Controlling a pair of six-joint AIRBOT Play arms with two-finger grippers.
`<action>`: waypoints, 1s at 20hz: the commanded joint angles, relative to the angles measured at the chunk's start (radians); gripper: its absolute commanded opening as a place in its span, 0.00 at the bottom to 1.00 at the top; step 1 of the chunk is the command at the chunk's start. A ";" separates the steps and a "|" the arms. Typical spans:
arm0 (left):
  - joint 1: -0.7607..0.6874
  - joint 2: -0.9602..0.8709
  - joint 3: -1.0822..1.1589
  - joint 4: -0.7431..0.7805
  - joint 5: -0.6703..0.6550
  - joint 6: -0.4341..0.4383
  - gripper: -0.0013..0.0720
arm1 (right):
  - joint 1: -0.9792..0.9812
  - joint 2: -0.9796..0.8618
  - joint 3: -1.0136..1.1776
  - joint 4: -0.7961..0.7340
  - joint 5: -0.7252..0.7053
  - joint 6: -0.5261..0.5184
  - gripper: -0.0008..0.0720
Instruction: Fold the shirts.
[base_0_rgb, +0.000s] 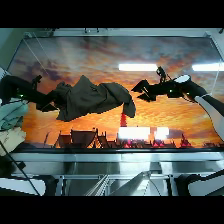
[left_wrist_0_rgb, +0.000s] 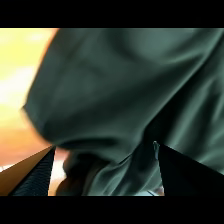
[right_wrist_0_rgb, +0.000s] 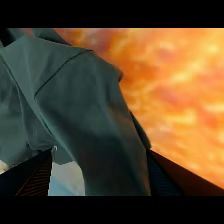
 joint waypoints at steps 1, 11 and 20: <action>-0.094 -0.059 0.135 0.000 -0.006 0.006 0.94 | 0.033 -0.037 0.007 0.068 -0.008 -0.028 0.90; -0.140 -0.055 0.335 -0.002 0.074 0.006 0.05 | 0.068 -0.058 0.009 0.174 0.049 -0.183 0.04; -0.021 0.311 0.427 -0.274 0.092 0.133 0.05 | -0.134 0.496 0.008 0.293 0.105 -0.373 0.04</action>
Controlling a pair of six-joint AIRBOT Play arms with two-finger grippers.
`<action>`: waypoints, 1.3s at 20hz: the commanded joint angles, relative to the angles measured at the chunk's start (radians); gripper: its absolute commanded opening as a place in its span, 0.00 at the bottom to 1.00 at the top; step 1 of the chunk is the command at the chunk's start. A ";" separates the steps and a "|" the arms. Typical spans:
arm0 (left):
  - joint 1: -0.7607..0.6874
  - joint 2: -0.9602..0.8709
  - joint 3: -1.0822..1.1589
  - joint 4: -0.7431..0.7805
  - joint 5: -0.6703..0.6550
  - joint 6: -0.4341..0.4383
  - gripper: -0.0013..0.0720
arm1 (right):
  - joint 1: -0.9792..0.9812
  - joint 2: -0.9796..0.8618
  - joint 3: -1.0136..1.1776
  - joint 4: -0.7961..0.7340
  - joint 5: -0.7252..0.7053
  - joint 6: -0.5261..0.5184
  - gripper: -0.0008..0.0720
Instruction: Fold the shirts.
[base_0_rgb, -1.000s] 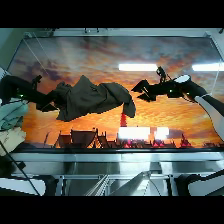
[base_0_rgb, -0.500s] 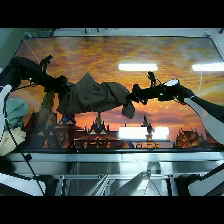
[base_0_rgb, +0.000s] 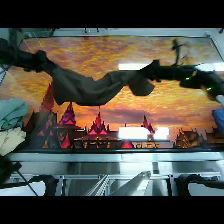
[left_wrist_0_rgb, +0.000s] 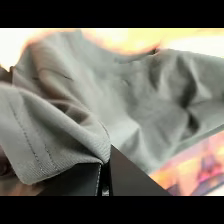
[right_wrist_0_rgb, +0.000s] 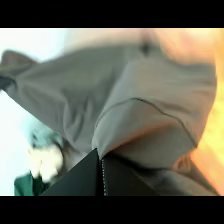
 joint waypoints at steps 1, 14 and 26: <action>0.053 0.177 0.040 -0.143 0.042 0.069 0.05 | -0.092 0.288 0.001 0.016 0.002 -0.068 0.04; 0.070 0.336 0.049 -0.133 0.151 0.082 0.05 | -0.152 0.536 -0.068 -0.314 -0.113 0.030 0.04; -0.027 -0.080 -0.061 -0.133 0.053 0.027 0.04 | -0.187 0.105 -0.085 -0.249 -0.158 0.023 0.04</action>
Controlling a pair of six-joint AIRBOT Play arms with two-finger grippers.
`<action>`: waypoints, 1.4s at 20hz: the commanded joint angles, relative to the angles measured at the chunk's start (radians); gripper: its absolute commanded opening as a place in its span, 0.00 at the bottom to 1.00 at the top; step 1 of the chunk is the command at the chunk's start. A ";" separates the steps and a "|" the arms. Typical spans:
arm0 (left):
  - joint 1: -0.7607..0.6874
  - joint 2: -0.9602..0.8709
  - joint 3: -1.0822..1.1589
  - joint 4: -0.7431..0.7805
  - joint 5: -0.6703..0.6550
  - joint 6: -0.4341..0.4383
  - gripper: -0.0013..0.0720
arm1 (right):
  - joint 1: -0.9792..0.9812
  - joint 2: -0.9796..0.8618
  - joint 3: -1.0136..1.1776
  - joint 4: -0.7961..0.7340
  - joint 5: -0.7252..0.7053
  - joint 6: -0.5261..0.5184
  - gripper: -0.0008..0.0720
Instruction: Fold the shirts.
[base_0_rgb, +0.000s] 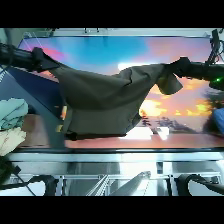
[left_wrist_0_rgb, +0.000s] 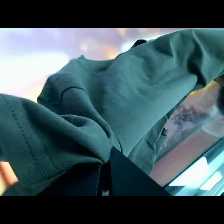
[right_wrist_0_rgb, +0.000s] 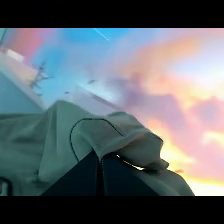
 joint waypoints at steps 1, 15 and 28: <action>-0.017 -0.081 -0.007 -0.002 -0.032 -0.021 0.03 | -0.016 -0.033 -0.001 0.016 -0.015 -0.006 0.08; 0.200 0.005 -0.262 0.141 0.104 -0.104 0.93 | -0.216 0.224 -0.326 -0.269 0.213 0.185 0.61; 0.077 0.031 -0.661 0.166 -0.014 -0.070 0.93 | -0.143 0.044 -0.469 -0.067 -0.082 0.105 0.79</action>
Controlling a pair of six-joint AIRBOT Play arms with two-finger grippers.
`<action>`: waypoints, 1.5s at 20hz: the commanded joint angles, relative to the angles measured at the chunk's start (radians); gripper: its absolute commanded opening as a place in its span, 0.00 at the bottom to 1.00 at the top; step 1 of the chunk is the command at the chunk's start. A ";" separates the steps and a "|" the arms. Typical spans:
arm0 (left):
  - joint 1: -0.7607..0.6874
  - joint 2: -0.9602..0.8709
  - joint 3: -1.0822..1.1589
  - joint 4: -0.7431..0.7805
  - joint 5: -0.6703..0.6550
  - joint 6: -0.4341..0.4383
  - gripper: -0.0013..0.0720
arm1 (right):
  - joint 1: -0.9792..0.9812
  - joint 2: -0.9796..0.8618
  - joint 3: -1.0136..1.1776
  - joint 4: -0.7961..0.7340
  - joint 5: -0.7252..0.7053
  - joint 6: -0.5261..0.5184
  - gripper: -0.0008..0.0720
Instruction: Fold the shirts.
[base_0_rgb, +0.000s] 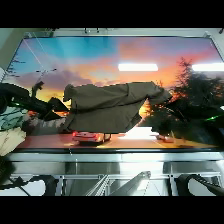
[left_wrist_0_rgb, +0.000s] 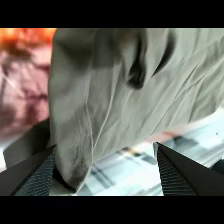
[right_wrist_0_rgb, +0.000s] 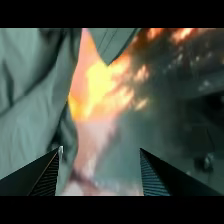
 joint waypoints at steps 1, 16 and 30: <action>-0.020 0.003 -0.071 0.035 0.046 -0.029 0.93 | 0.010 -0.137 0.069 0.078 -0.093 -0.054 0.78; -0.191 -0.024 -0.011 0.126 -0.082 -0.030 0.04 | 0.162 -0.459 0.457 0.234 0.016 -0.074 0.04; 0.017 0.517 0.756 0.104 0.026 0.049 0.04 | 0.068 0.793 0.457 0.048 -0.375 -0.201 0.04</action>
